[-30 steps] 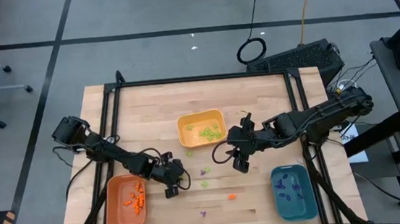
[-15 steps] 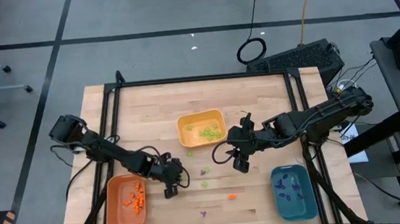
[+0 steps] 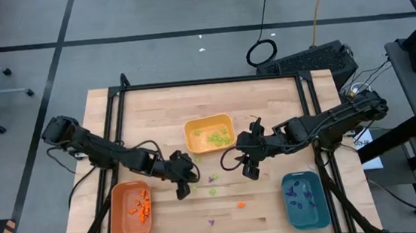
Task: Sort Halloween decoration
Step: Put the green spider toy into the yellow bin
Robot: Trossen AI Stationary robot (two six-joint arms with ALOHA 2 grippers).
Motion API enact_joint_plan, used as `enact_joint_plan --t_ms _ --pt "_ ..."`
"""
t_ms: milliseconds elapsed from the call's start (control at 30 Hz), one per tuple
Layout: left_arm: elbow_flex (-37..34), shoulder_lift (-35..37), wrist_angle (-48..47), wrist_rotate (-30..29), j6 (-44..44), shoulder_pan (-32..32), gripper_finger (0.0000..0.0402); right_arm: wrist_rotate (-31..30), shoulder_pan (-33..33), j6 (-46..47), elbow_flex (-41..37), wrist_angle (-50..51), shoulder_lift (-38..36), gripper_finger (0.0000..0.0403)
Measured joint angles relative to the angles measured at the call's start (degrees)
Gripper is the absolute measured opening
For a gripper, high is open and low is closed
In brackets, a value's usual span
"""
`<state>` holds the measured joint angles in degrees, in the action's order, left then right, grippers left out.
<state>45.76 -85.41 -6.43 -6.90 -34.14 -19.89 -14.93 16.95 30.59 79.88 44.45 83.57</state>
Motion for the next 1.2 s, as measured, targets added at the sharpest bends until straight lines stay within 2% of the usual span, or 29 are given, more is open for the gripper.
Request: enact_joint_plan --t_ms 133,367,500,667,767,867,1200 --pt "0.74 1.81 -0.19 0.12 0.45 0.81 0.0049 0.11 0.00 0.13 0.01 0.00 0.00 0.0150" --pt "0.58 -0.13 -10.40 4.74 1.54 0.73 0.0049 0.21 0.00 0.14 0.02 0.08 0.00 0.0150" --pt "0.56 -2.32 -8.98 5.87 1.44 0.54 0.0055 0.21 0.00 0.11 0.02 0.09 0.00 0.0150" --pt "0.59 -5.14 -4.73 6.10 1.46 0.13 0.0104 0.22 0.00 0.18 0.01 0.18 0.00 0.0150" --pt "0.58 -7.03 -4.81 6.27 1.51 -0.10 0.0139 0.23 0.00 0.62 0.01 0.22 0.00 0.0150" --pt "0.56 -9.01 -4.90 6.50 1.50 -0.10 0.0157 0.23 0.00 0.63 0.02 0.22 0.00 0.0150" --pt "0.56 -10.75 -1.40 7.19 2.12 -0.08 0.0137 0.25 0.00 1.51 0.02 0.42 0.00 0.0150"
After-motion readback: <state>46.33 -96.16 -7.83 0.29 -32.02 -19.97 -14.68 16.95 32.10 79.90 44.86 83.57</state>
